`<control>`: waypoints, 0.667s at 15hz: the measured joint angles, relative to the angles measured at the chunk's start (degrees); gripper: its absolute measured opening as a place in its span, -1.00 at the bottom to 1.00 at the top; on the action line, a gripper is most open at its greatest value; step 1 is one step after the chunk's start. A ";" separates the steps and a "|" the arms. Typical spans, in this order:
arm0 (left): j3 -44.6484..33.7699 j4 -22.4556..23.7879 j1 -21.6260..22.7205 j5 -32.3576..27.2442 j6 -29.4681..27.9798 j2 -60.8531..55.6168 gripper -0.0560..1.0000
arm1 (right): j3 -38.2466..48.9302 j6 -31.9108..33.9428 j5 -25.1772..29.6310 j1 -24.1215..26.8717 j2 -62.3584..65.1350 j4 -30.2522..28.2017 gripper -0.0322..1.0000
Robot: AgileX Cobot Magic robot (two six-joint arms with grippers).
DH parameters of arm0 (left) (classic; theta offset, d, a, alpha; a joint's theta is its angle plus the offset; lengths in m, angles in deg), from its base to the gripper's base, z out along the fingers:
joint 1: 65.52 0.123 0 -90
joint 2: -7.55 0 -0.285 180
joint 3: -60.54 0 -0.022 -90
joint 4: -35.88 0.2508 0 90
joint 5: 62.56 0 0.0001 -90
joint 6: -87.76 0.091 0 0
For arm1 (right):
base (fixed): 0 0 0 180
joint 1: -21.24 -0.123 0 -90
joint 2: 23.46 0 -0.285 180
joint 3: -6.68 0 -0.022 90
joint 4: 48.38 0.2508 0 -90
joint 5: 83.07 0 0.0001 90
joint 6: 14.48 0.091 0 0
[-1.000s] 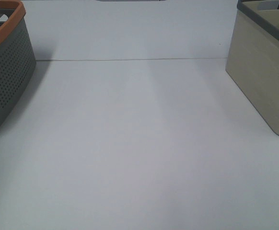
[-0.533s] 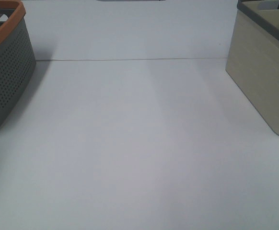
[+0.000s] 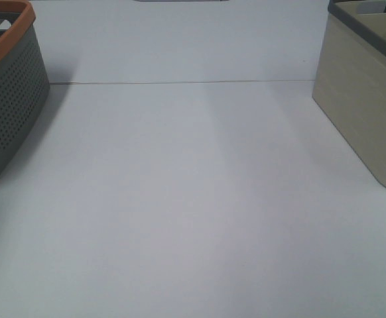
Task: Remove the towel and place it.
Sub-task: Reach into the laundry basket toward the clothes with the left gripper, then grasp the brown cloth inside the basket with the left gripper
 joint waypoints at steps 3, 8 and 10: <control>0.00 0.00 -0.57 1.03 0.29 1.20 0.55 | 0.00 0.00 0.00 0.00 0.00 0.00 0.30; 0.00 0.00 -0.69 1.26 2.98 3.21 0.52 | 0.00 0.00 0.00 0.00 0.00 0.00 0.30; 0.00 0.00 -0.69 1.26 3.21 3.32 0.31 | 0.00 0.00 0.00 0.00 0.00 0.00 0.30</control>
